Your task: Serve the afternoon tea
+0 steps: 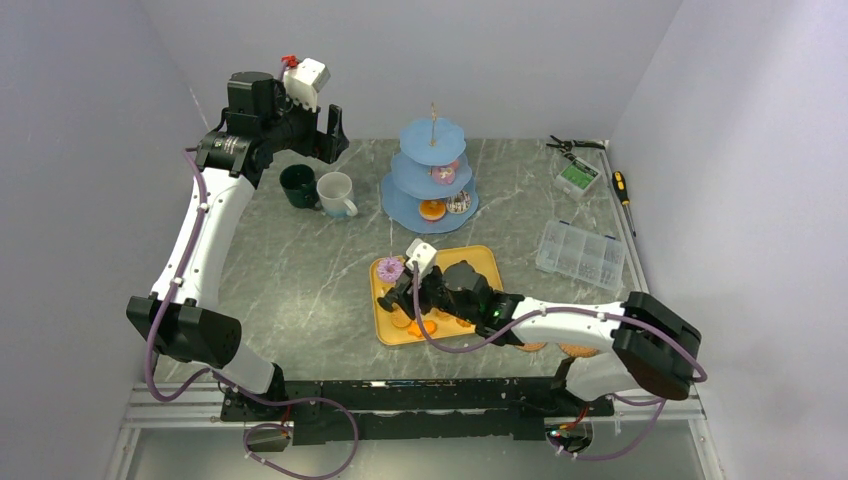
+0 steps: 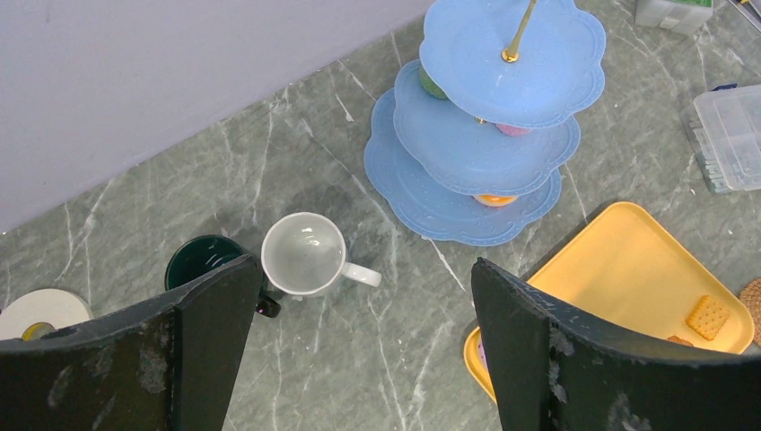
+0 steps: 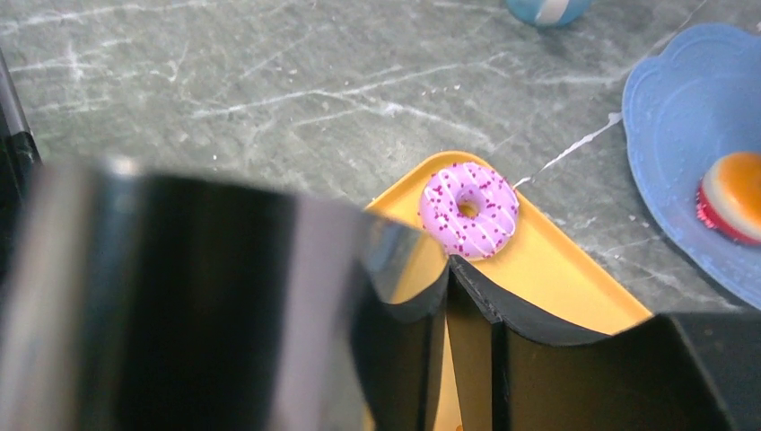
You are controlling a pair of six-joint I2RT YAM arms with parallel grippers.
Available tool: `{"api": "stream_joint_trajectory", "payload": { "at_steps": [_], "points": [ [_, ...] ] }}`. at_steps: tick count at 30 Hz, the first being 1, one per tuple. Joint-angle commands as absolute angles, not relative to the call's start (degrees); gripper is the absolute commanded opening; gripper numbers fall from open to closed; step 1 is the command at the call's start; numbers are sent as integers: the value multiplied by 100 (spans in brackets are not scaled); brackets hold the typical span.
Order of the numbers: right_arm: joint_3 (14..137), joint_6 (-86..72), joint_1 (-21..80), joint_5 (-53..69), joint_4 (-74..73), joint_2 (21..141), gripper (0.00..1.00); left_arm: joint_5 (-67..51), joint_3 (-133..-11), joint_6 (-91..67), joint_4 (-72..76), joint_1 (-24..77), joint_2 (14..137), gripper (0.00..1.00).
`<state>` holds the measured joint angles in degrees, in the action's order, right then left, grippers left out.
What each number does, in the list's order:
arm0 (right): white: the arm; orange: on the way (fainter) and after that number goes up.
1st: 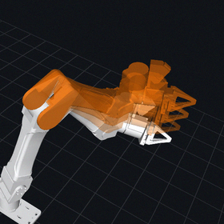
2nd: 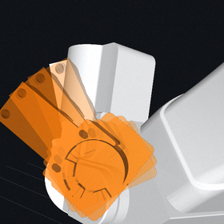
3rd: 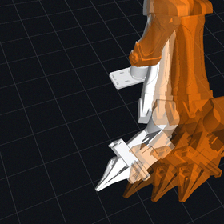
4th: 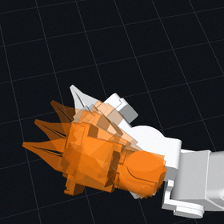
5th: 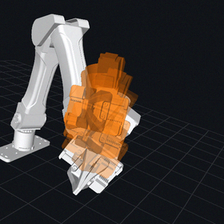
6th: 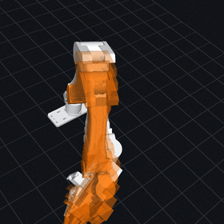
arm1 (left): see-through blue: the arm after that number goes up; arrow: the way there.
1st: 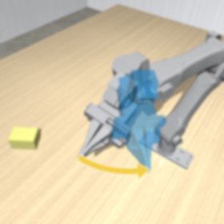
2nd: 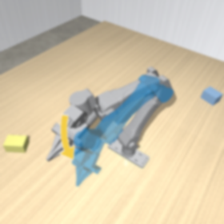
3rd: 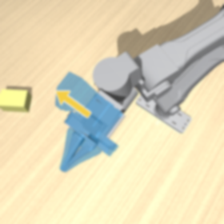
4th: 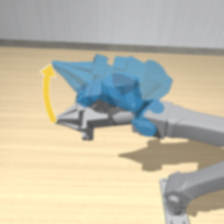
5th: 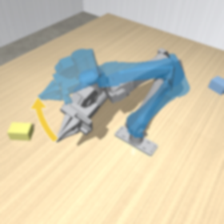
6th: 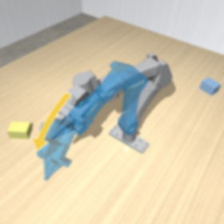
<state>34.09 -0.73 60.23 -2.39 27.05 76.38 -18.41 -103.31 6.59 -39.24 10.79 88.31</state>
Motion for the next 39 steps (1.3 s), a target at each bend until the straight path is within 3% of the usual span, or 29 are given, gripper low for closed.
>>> {"api": "stream_joint_trajectory", "payload": {
  "at_steps": [1,16,28,39],
  "points": [
    [3409,-202,6059,-111,3240,7775,61,-1923,-10406,668,-3762,1043,8598,93],
    [3496,-124,6061,-202,3287,7716,37,-1942,-10396,684,-3778,1042,8620,93],
    [4077,471,5646,-504,2536,6443,37,-1951,-10441,687,-3795,1037,8613,93],
    [5333,692,4319,-279,2579,7381,36,-1951,-10444,700,-3805,1039,8593,93]
  ]
}}
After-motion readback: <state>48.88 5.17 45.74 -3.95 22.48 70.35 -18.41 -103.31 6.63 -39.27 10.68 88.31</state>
